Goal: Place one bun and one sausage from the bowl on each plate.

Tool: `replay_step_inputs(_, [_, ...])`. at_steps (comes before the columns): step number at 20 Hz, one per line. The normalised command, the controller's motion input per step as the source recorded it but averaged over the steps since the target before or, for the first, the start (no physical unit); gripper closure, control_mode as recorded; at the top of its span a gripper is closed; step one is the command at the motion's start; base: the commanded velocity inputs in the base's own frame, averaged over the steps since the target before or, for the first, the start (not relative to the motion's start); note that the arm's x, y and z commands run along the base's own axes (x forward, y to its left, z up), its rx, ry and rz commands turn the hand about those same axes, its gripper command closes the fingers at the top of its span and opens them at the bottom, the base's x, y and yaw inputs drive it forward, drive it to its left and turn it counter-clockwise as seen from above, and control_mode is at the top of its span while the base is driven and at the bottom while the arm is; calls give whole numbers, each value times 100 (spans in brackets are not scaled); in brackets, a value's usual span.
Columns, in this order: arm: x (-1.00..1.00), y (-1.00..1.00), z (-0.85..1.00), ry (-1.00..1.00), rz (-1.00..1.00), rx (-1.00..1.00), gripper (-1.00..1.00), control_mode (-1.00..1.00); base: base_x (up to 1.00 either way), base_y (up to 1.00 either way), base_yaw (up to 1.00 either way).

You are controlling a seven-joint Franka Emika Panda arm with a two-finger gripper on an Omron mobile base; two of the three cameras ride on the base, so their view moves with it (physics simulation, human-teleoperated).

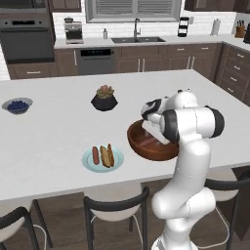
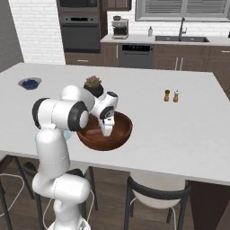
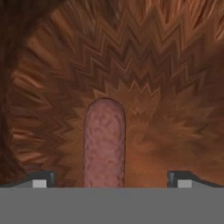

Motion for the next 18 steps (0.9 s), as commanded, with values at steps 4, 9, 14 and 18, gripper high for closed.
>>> replay_step_inputs(4, [33,8,-22,0,0,0,-100,-100,0,0,0])
replay_step_inputs(9, [10,7,-51,0,0,-1,100,-100,0,0,0])
replay_step_inputs(14, [1,1,-4,0,0,0,100,-100,0,0,0])
replay_step_inputs(18, [-4,0,11,-4,0,0,100,-100,0,0,0])
